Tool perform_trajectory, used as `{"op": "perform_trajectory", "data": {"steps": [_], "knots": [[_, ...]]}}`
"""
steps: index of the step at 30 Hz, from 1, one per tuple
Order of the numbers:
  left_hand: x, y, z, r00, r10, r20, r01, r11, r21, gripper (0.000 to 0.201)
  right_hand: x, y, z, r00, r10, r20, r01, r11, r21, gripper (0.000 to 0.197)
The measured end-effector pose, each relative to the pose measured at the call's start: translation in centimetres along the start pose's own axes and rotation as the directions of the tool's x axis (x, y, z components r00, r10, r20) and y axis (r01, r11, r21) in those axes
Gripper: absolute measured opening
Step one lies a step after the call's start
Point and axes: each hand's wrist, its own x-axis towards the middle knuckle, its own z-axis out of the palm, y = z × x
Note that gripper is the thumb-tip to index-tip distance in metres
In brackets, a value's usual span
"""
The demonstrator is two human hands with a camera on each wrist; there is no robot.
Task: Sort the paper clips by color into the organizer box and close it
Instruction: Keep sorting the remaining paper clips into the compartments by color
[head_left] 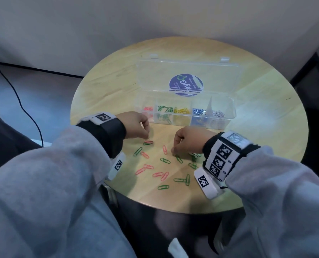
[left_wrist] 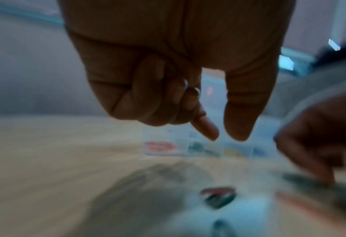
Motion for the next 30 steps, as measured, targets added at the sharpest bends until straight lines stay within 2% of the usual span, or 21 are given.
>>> {"op": "perform_trajectory", "data": {"steps": [2, 6, 9, 12, 16, 18, 21, 23, 25, 27, 29, 30], "knots": [[-0.1, 0.1, 0.3, 1.000, 0.002, -0.014, 0.000, 0.990, 0.143, 0.013, 0.3, -0.7, 0.0, 1.000, 0.026, -0.006, -0.027, 0.999, -0.043, 0.020], [0.2, 0.6, 1.2, 0.997, 0.070, 0.008, -0.070, 0.977, 0.204, 0.014, 0.9, -2.6, 0.1, 0.998, 0.066, 0.016, -0.062, 0.978, -0.200, 0.043], [0.5, 0.6, 2.0, 0.995, 0.088, 0.046, -0.095, 0.977, 0.191, 0.014, 1.4, -3.7, 1.1, 0.996, 0.093, 0.007, -0.085, 0.937, -0.339, 0.036], [0.9, 0.3, 2.6, 0.995, 0.048, 0.084, -0.061, 0.986, 0.154, 0.022, 1.9, -4.6, 2.3, 0.995, 0.096, 0.013, -0.080, 0.887, -0.454, 0.028], [0.7, 0.0, 2.5, 0.996, 0.025, 0.091, -0.038, 0.989, 0.140, 0.026, 2.3, -4.5, 2.6, 0.995, 0.096, 0.010, -0.084, 0.915, -0.395, 0.020], [0.4, -0.2, 2.6, 0.994, 0.024, 0.110, -0.036, 0.993, 0.111, 0.026, 2.3, -4.3, 2.5, 0.996, 0.090, 0.028, -0.073, 0.926, -0.370, 0.023], [0.0, -0.7, 2.4, 0.990, 0.028, 0.138, -0.024, 0.999, -0.029, 0.022, 1.9, -3.8, 2.3, 0.994, 0.090, 0.054, -0.068, 0.944, -0.323, 0.024], [-0.4, -0.8, 1.8, 0.990, 0.035, 0.137, -0.012, 0.986, -0.168, 0.020, 1.2, -3.2, 1.7, 0.995, 0.081, 0.060, -0.065, 0.971, -0.229, 0.016], [-1.0, -0.8, 1.3, 0.991, 0.034, 0.129, 0.018, 0.923, -0.384, 0.021, 0.2, -2.4, 1.1, 0.998, 0.054, 0.044, -0.051, 0.997, -0.065, 0.002], [-1.7, -0.9, 0.9, 0.993, 0.000, 0.119, 0.077, 0.765, -0.639, 0.024, -0.8, -1.4, 0.6, 0.999, 0.025, 0.028, -0.028, 0.993, 0.114, 0.013], [-2.5, -1.3, 0.6, 0.993, -0.042, 0.111, 0.114, 0.590, -0.799, 0.024, -1.7, -0.5, 0.4, 0.999, 0.020, 0.047, -0.037, 0.920, 0.391, 0.020], [-2.9, -1.6, 0.5, 0.993, -0.053, 0.107, 0.119, 0.511, -0.851, 0.024, -1.9, -0.2, 0.5, 0.998, 0.018, 0.064, -0.050, 0.833, 0.551, 0.022]]}}
